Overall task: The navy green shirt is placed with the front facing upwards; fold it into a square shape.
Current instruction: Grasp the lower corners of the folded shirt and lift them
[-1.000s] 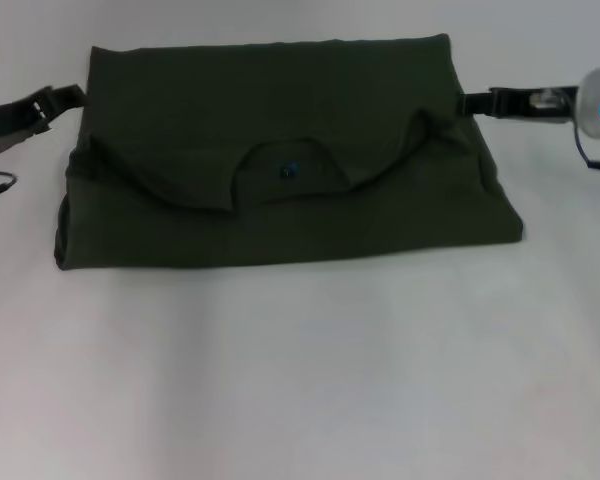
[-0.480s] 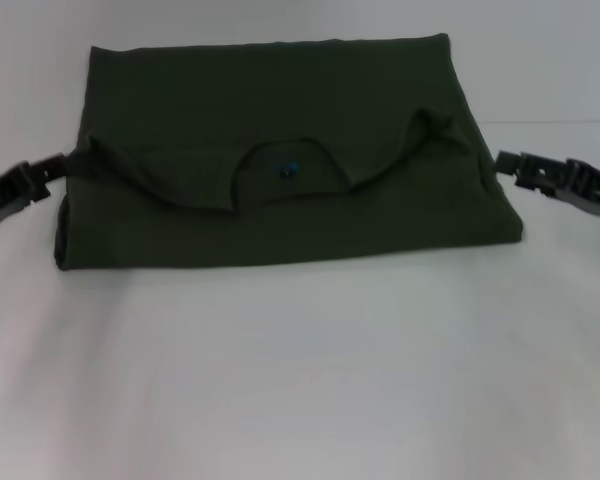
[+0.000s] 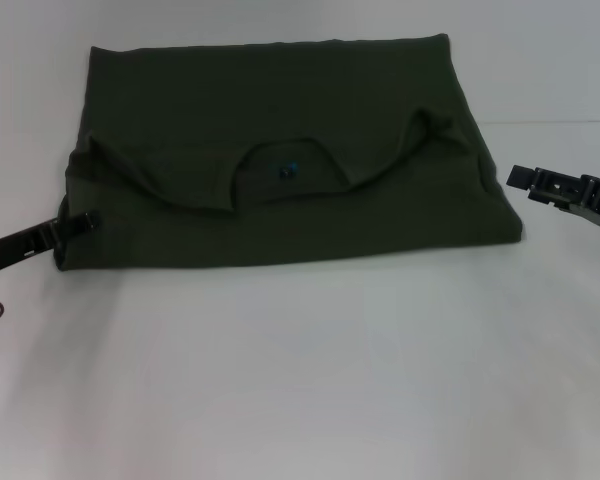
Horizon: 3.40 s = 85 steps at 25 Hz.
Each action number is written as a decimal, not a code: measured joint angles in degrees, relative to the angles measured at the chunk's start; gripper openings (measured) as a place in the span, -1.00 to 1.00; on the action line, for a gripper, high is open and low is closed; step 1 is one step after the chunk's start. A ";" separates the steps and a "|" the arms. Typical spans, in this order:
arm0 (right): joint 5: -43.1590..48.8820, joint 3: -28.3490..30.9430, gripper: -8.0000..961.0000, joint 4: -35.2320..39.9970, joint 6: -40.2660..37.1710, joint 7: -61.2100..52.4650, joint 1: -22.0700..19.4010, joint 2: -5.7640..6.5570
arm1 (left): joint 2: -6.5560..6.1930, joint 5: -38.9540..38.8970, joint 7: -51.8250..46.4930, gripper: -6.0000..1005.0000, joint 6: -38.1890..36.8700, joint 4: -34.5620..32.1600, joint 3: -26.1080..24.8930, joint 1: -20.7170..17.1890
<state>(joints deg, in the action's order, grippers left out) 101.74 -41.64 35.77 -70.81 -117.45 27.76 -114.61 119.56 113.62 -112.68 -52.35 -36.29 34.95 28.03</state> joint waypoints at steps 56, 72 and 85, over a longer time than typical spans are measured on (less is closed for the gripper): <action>46.12 -3.48 0.41 2.89 14.15 -29.32 17.98 -0.57 | -1.95 4.51 -9.50 -0.91 -4.11 -1.60 1.17 5.21; 46.42 -9.11 0.41 -2.18 24.03 -29.04 18.77 -2.85 | -1.56 4.32 -9.31 -0.91 -3.98 -1.66 0.96 4.92; 46.25 -9.20 -0.40 -2.65 23.27 -29.38 19.04 -2.48 | -1.52 4.32 -9.45 -0.91 -3.98 -1.71 0.99 4.81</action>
<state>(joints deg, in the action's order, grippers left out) 147.99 -50.85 33.12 -47.54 -146.84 46.80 -117.10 118.04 117.95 -122.13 -56.34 -37.99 35.94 32.84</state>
